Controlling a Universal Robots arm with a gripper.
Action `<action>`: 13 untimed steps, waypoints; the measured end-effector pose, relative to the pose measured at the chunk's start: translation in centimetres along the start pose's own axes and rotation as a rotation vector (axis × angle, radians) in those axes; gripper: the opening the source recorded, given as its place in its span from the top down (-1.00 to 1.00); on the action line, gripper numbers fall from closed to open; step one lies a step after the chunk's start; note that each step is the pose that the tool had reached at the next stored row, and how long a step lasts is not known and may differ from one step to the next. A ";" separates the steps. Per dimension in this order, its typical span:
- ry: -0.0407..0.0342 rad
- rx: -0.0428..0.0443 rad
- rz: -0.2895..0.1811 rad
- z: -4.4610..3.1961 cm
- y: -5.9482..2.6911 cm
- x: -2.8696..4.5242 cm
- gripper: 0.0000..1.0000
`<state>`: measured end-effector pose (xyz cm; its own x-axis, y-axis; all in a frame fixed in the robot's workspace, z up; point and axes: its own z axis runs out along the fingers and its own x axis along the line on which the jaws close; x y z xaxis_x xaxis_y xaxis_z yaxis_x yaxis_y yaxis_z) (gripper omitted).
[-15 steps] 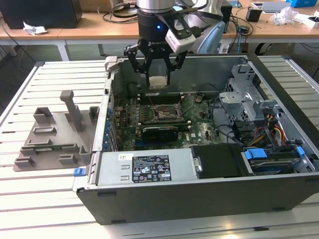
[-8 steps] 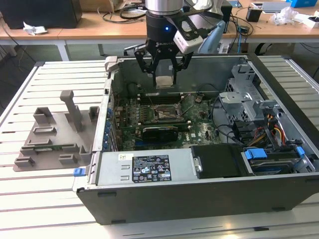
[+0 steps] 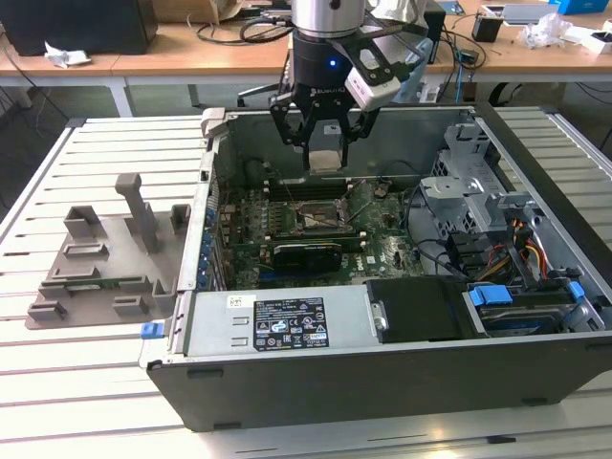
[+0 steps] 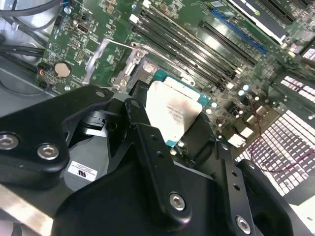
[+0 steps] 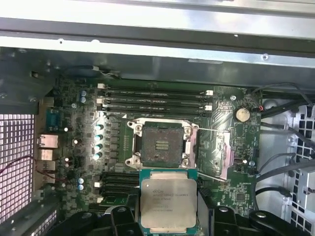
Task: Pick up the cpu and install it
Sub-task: 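Pick up the cpu and move it towards the insertion slot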
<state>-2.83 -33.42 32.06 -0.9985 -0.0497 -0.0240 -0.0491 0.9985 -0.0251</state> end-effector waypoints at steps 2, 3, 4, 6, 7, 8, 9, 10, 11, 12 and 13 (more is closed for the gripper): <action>0.0001 0.0001 0.000 0.39 -0.01 -0.44 -0.09; 0.0001 0.0002 0.000 0.53 -0.01 -0.60 -0.09; 0.0000 0.0001 0.000 0.80 0.02 -0.78 -0.09; 0.0000 0.0000 0.002 1.12 0.06 -0.82 -0.09; 0.0001 0.0002 0.003 1.28 0.10 -0.84 -0.09; 0.0003 0.0005 0.004 1.54 0.24 -0.86 -0.09; 0.0003 0.0012 0.004 1.66 0.36 -0.86 -0.09; 0.0004 0.0024 0.004 1.75 0.55 -0.86 -0.09; 0.0005 0.0073 0.004 1.91 0.91 -0.88 -0.09; 0.0007 0.0121 0.004 2.01 1.19 -0.89 -0.09; 0.0009 0.0151 0.004 2.14 1.48 -0.90 -0.09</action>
<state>-1.96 -31.95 29.91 -0.9987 -0.0456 -0.0232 -0.0447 0.9982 -0.0401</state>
